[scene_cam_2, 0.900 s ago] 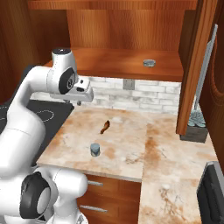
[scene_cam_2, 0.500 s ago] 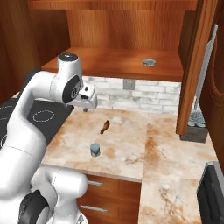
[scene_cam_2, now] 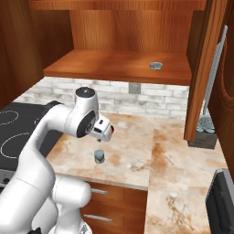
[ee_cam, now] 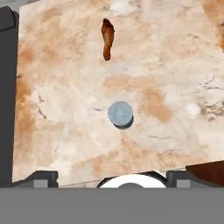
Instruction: Restock the canned food cabinet by taking the new fresh canned food from the counter and placing it in the cabinet. Then, take the old canned food from the cabinet and place it on the counter.
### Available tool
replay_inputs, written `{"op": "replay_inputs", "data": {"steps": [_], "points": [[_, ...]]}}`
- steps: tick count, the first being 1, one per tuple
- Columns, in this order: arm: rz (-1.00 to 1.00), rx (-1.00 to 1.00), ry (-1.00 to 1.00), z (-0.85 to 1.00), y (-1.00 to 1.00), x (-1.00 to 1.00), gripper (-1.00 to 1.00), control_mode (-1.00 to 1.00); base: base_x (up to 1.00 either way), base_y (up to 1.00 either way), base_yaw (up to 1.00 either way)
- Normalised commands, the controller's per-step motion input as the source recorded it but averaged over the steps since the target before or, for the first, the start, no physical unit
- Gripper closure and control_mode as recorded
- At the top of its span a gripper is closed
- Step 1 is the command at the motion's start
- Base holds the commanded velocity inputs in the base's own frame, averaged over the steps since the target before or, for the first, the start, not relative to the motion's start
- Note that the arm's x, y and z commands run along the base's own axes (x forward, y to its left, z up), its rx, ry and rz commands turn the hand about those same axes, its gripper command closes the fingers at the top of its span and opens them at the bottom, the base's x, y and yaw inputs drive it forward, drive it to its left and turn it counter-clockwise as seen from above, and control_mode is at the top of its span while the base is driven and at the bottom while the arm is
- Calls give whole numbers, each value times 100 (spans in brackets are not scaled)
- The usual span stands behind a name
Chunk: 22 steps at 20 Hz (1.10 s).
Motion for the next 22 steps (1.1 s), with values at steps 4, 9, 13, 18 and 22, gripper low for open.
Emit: {"op": "replay_inputs", "data": {"steps": [4,9,13,18,22], "points": [[-13,0,6,-57,0,9,-100,-100,0,0,0],[-8,0,3,-62,0,20,-100,-100,0,0,0],[-3,-1,1,-65,0,21,-100,-100,0,0,0],[0,0,1,-55,0,19,-100,-100,0,0,0],[0,-2,0,-17,0,22,-100,-100,0,0,0]]}}
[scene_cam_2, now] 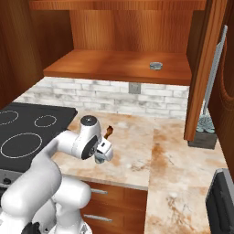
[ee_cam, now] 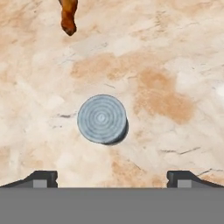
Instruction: Restock the canned food cabinet by taking the new fresh canned food from the counter and placing it in the cabinet. Then, take the old canned food from the cabinet and place it on the counter.
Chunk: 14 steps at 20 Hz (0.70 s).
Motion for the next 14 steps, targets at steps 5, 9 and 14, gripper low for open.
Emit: {"op": "replay_inputs", "data": {"steps": [5,9,14], "points": [[0,-4,2,-13,0,32,-100,-100,0,0,0],[0,-5,10,-23,0,23,-100,-100,0,0,0],[0,-2,11,-30,0,16,-100,-100,0,0,0]]}}
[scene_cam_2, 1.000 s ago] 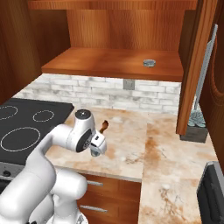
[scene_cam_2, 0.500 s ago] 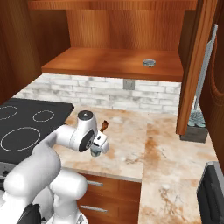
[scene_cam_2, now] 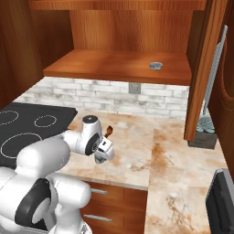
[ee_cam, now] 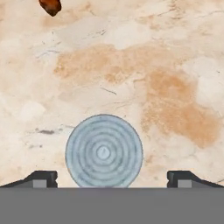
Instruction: Restock the canned food cabinet by taking the new fresh canned food from the counter and placing it in the cabinet. Then, take the old canned food from the cabinet and place it on the counter.
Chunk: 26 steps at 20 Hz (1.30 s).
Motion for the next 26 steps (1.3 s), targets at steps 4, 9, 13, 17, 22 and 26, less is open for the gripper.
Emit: {"op": "replay_inputs", "data": {"steps": [4,9,13,17,22,26], "points": [[0,0,2,-30,0,24,-100,-100,0,0,0],[0,-1,0,-35,0,25,100,-100,0,0,0],[0,0,0,-4,0,4,100,-100,0,0,0],[0,0,-1,0,0,0,100,-100,0,0,0],[1,0,-30,57,-3,-15,100,-100,0,0,0],[8,0,-45,100,-26,-45,100,-100,0,0,0]]}}
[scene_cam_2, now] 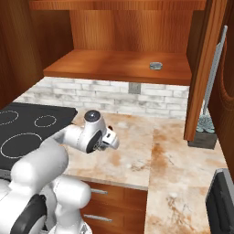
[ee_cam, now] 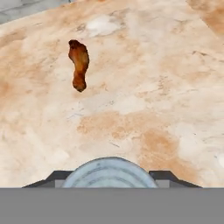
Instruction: Restock the canned food cabinet by taking the new fresh canned food from the counter and placing it in the cabinet. Then, take the old canned food from the cabinet and place it on the counter.
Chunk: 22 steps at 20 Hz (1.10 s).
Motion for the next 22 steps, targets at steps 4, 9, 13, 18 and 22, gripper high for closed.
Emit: {"op": "replay_inputs", "data": {"steps": [4,9,13,18,22], "points": [[12,0,-47,100,-33,-55,100,-100,0,0,0],[16,0,-38,100,-17,-42,100,-100,0,0,0],[17,-1,-23,100,-6,-30,100,-100,0,0,0],[17,-4,-10,100,-9,-13,100,-100,0,0,0],[21,-6,-5,100,-11,-2,100,-100,0,0,0]]}}
